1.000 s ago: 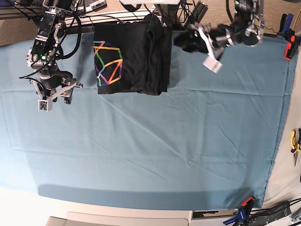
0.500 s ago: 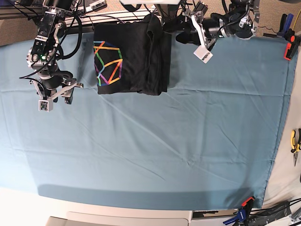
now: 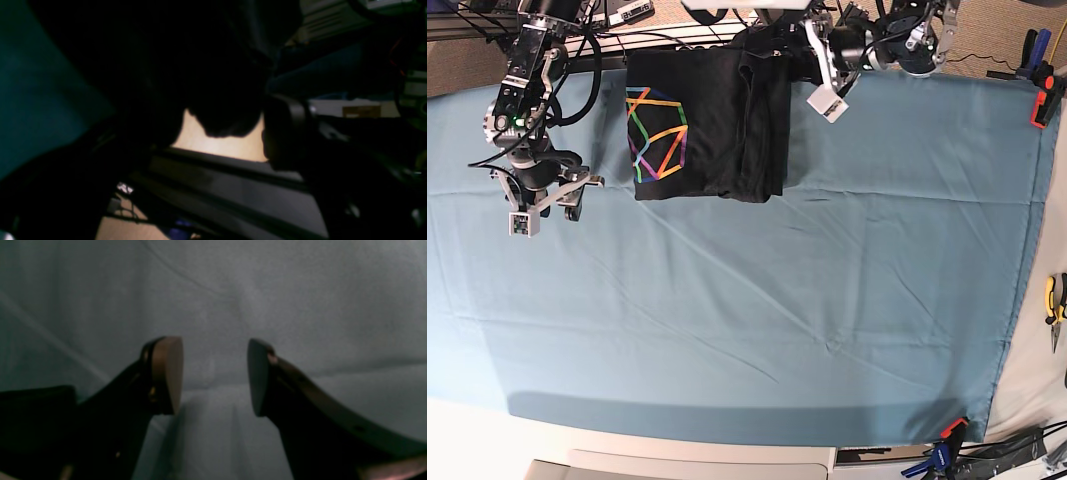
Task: Fold the T-shirt properly
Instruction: 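Lift the right gripper away and bring the left gripper back over the shirt, then grasp the printed shirt's edge with the right gripper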
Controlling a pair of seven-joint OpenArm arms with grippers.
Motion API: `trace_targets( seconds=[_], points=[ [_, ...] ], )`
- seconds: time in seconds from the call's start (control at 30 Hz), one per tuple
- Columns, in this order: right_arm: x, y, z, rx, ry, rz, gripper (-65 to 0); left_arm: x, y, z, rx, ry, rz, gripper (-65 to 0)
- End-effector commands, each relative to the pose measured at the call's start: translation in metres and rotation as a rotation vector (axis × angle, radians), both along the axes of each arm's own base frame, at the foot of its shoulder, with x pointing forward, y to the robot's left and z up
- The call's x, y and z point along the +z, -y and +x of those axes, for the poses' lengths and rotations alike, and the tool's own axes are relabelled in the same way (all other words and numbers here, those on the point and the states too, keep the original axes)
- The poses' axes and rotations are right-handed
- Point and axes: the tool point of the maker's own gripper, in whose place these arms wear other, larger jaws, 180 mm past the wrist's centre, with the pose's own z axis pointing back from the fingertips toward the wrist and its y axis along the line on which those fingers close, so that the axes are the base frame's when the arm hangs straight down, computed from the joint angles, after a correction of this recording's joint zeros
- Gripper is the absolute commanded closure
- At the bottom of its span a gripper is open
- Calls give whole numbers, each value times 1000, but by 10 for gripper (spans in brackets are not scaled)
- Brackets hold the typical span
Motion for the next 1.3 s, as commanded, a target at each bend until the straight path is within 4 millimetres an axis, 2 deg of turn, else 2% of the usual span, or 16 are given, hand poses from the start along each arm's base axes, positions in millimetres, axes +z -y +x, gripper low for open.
trace_targets(
  seconds=[0.0, 0.23, 0.3, 0.37, 0.57, 0.67, 0.73, 1.03, 1.17, 1.27],
  points=[
    [14, 3, 8, 5, 51, -16, -310, 0, 2, -4, -19, 7, 11, -505],
    [14, 3, 8, 5, 52, -15, -310, 1, 3, -2, -12, 12, 9, -504],
    [14, 3, 8, 5, 51, -15, -310, 1, 3, -2, -12, 12, 9, -485],
    [14, 3, 8, 5, 52, -15, -310, 1, 3, -2, -12, 12, 9, -413],
    [14, 3, 8, 5, 51, -15, -309, -2, 1, -3, -19, 18, 29, -102],
    [13, 0, 7, 15, 44, -2, -309, -2, 1, -3, -19, 18, 29, -16],
    [12, -8, 8, 52, 42, 21, -309, -2, 1, -3, -19, 18, 29, 0],
    [8, -36, 3, 164, 20, 126, -311, -1, 1, 3, -20, 35, 32, 0],
    [5, -50, -5, 211, 14, 198, -359, -4, -1, 3, -25, 40, 53, 0],
    [3, -58, -11, 241, 13, 236, -366, -6, -2, 3, -29, 43, 65, 0]
  ],
)
